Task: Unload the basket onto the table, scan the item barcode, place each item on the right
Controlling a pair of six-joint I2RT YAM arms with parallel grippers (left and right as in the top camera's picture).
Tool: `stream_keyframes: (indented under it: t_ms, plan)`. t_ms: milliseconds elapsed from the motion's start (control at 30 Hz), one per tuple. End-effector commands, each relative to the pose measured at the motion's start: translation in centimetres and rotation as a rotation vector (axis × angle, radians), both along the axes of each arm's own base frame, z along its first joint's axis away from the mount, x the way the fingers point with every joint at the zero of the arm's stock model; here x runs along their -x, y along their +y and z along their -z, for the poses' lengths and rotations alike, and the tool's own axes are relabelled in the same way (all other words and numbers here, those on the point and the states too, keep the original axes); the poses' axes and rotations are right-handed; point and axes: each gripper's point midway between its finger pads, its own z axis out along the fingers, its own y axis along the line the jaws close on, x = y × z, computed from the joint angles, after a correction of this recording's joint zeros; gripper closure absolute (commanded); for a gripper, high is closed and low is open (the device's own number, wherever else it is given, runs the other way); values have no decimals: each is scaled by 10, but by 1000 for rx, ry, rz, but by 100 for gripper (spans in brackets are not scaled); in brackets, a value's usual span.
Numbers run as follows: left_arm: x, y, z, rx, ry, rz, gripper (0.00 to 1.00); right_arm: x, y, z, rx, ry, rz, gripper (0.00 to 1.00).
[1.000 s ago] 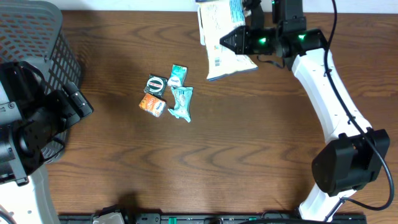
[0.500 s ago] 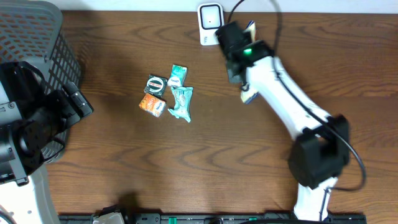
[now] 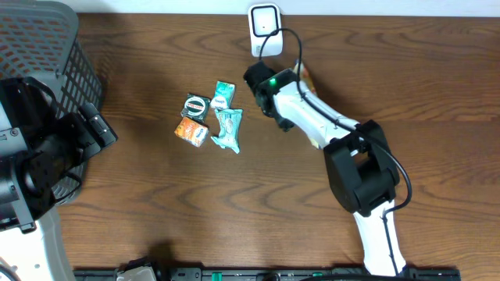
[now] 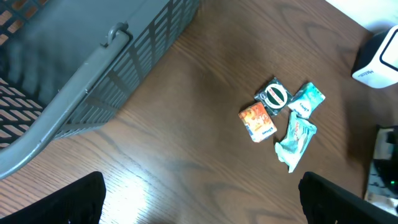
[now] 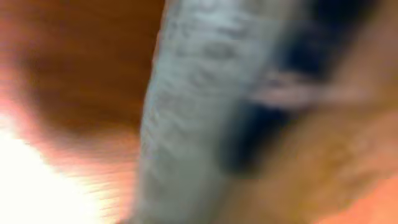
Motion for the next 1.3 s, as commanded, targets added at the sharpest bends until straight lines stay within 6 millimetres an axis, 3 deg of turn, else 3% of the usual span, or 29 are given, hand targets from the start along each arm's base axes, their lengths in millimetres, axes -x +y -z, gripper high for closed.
stream_keyframes:
  t_ms: [0,167,267,333,467,600,833,1167,1267]
  plan:
    - [1,3,3,-3,13,-12,2,21,44,9,-218,115,-38,36]
    - [1,3,3,-3,13,-12,2,29,67,-7,-358,162,-55,30]
    - [1,3,3,-3,13,-12,2,27,78,-33,-451,151,-63,10]
    - [1,3,3,-3,13,-12,2,22,79,-53,-491,122,-65,6]
    - [1,3,3,-3,13,-12,2,7,66,-96,-533,41,-61,4]
    - [1,3,3,-3,13,-12,2,-7,35,-120,-537,-28,-12,6]
    - [1,3,3,-3,13,-12,2,-18,-27,-115,-548,-9,132,7]
    - [1,3,3,-3,13,-12,2,-9,-56,-78,-550,69,218,4]
    - [1,3,3,-3,13,-12,2,-9,-54,-69,-553,75,218,4]
